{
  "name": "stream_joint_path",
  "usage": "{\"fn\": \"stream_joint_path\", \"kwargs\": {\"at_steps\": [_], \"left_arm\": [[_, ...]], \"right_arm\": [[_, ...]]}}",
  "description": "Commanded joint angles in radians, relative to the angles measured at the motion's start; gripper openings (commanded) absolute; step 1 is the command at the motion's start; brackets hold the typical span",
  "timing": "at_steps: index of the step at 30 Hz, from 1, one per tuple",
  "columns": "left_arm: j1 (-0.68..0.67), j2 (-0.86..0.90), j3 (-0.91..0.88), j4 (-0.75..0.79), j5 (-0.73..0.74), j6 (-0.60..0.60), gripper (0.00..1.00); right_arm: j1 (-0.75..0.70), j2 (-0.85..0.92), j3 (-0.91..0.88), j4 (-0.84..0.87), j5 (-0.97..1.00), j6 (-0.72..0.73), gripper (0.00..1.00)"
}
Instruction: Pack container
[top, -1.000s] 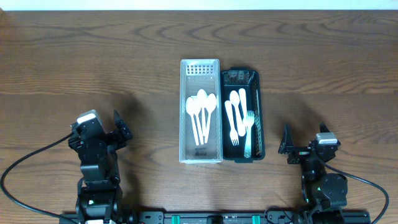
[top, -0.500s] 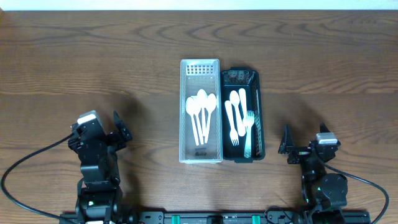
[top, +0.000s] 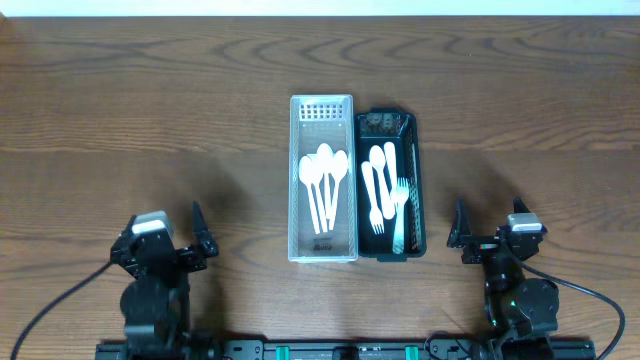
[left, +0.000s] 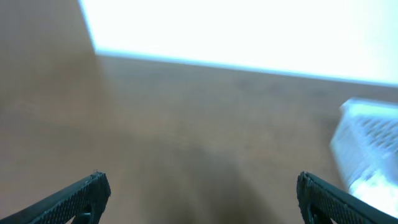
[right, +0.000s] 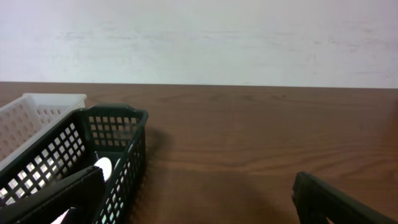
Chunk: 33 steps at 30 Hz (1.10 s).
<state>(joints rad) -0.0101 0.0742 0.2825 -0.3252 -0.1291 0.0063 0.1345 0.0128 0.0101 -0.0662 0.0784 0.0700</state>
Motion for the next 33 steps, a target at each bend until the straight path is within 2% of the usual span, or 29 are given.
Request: {"fn": "stream_joint_path", "kwargs": {"at_steps": [1,5,9,13,33], "left_arm": [[-0.026,-0.074,-0.056,0.073,0.072,0.135,0.98],[-0.048,-0.072,-0.169,0.264,0.175,0.203,0.98],[-0.048,-0.072,-0.282,0.391,0.254,0.193,0.98],[-0.048,-0.072,-0.278,0.263,0.257,0.192,0.98],[-0.048,-0.055,-0.278,0.265,0.253,0.192,0.98]], "right_arm": [[0.003,-0.004,-0.003,-0.002,-0.004,-0.012,0.99],[0.003,-0.004,-0.003,-0.002,-0.004,-0.012,0.99],[0.003,-0.004,-0.003,-0.002,-0.004,-0.012,0.99],[0.003,-0.004,-0.003,-0.002,-0.004,-0.012,0.99],[0.003,-0.004,-0.004,-0.002,-0.004,-0.012,0.99]]}}
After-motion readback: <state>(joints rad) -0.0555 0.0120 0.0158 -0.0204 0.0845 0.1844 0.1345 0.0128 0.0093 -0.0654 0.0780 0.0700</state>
